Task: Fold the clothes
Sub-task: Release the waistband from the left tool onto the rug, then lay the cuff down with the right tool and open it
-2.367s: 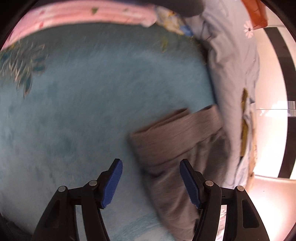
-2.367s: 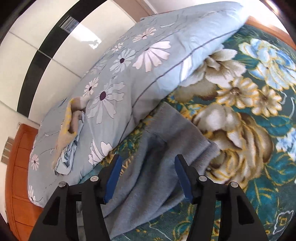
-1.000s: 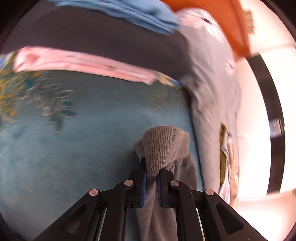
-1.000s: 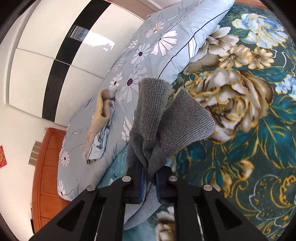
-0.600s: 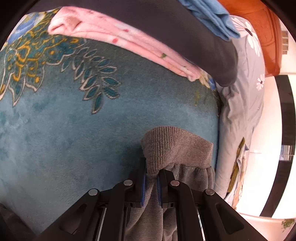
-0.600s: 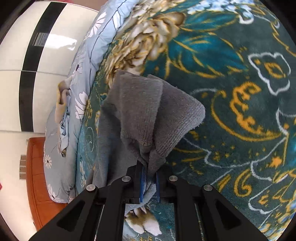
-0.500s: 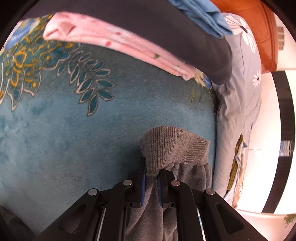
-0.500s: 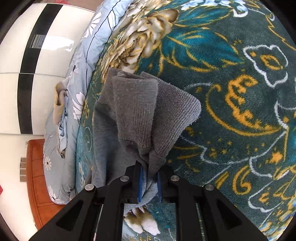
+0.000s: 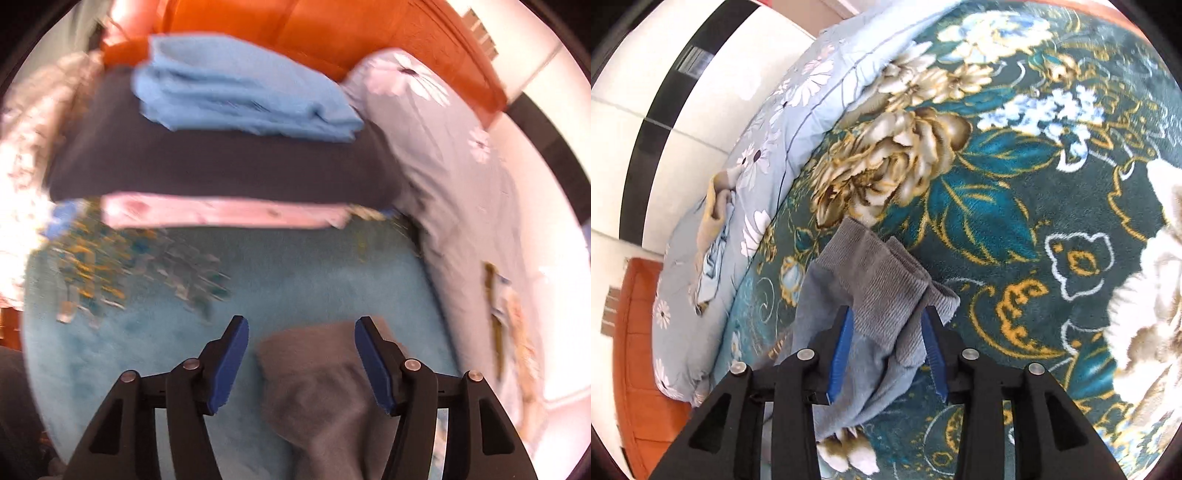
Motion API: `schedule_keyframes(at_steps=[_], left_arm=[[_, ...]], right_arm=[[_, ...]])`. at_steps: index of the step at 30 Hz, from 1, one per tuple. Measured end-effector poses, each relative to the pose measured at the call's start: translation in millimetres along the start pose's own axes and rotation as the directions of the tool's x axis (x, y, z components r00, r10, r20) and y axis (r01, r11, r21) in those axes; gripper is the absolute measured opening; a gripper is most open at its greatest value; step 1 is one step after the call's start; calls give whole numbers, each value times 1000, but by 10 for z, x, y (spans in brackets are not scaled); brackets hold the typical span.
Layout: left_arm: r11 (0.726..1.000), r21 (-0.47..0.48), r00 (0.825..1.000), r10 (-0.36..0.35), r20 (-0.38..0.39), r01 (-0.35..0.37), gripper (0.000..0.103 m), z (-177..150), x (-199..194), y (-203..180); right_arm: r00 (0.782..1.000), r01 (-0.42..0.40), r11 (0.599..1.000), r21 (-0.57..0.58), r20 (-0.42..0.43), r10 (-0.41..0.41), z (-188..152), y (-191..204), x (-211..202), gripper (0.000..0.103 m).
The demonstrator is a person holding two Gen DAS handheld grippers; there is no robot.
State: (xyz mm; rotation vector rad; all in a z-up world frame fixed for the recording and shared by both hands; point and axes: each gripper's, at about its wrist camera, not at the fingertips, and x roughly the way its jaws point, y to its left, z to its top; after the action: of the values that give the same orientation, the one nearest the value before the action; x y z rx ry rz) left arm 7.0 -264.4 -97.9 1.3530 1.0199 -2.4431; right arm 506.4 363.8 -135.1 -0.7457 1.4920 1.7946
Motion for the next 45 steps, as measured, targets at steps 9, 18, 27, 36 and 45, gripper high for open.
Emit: schedule_keyframes(at_steps=[9, 18, 27, 36, 45], left_arm=[[886, 301, 887, -217, -407, 354, 66, -528, 350, -756], [918, 251, 854, -149, -499, 307, 66, -550, 621, -611], [945, 67, 828, -245, -504, 320, 66, -482, 593, -327], [928, 154, 812, -207, -545, 340, 66, -613, 624, -510], [937, 188, 810, -141, -570, 295, 66, -674, 719, -478]], right_arm=[[1000, -15, 994, 107, -17, 16, -22, -8, 272, 40], [998, -36, 999, 39, 51, 34, -4, 288, 17, 7], [996, 82, 993, 83, 16, -84, -73, 21, 146, 9], [979, 186, 935, -301, 132, -153, -174, 833, -252, 17], [929, -218, 542, -811, -342, -138, -1532, 2703, 1343, 17]])
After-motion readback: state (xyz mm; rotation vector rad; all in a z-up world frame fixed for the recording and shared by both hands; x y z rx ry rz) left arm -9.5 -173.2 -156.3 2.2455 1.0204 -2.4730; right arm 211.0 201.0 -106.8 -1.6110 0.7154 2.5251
